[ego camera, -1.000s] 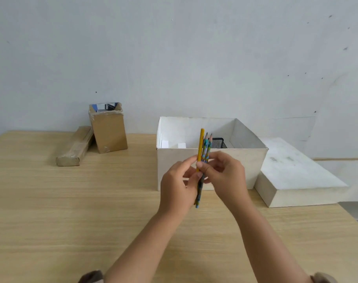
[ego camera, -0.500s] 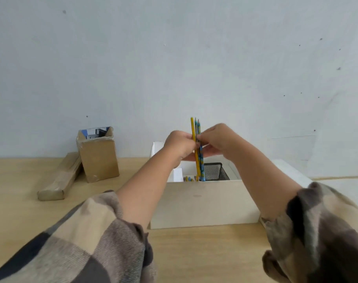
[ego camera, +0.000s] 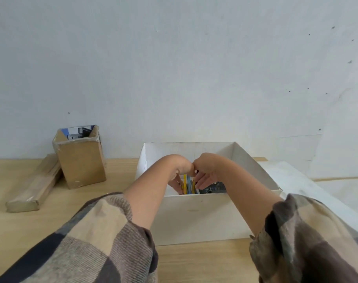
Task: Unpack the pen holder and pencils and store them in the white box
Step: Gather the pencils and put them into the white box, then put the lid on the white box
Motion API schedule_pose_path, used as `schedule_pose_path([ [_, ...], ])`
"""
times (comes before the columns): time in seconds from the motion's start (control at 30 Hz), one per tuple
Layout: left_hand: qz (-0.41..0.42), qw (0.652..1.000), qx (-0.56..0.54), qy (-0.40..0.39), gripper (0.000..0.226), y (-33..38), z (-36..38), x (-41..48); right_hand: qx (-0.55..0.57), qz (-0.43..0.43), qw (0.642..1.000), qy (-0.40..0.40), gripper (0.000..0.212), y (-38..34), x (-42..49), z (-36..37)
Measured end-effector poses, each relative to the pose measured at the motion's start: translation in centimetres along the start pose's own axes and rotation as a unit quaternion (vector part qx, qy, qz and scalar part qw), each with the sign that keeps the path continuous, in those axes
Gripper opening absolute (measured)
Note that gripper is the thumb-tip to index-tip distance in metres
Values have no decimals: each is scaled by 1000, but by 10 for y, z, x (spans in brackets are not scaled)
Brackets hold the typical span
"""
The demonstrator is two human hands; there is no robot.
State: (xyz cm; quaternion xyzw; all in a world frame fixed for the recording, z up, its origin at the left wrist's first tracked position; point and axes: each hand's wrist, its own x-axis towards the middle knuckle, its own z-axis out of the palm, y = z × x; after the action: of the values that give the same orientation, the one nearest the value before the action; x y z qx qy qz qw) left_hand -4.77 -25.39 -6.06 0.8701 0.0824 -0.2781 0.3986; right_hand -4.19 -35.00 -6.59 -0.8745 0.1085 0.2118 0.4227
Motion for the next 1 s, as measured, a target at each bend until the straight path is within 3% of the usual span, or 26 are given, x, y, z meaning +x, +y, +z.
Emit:
schedule_pose_path([
  [0.13,39,997,58,42,56,4,3,-8,-3,-32,999,44,29,2,-3,-4],
  [0.2,90,992,39,79,52,9,6,-16,8,-51,997,65,12,2,-12,-12],
  [0.3,190,973,-26,126,59,23,17,-32,68,-111,986,102,9,7,-38,-32],
  [0.47,368,900,-109,208,61,45,75,-74,186,-193,940,213,16,44,-86,-77],
  [0.57,484,838,-102,231,59,39,133,-98,201,-187,915,296,14,78,-103,-104],
  [0.63,524,817,-89,224,59,29,170,-102,194,-163,906,337,12,107,-106,-117],
  [0.73,505,837,-74,195,57,9,219,-97,120,-91,895,419,12,157,-103,-133],
  [0.87,386,887,-116,225,59,-10,263,-78,-17,94,871,482,51,218,-109,-139],
  [0.93,293,922,-143,209,64,-9,270,-74,35,136,870,473,70,246,-110,-137],
  [1.0,252,938,-176,161,68,-5,274,-74,146,147,873,442,82,270,-104,-133],
])
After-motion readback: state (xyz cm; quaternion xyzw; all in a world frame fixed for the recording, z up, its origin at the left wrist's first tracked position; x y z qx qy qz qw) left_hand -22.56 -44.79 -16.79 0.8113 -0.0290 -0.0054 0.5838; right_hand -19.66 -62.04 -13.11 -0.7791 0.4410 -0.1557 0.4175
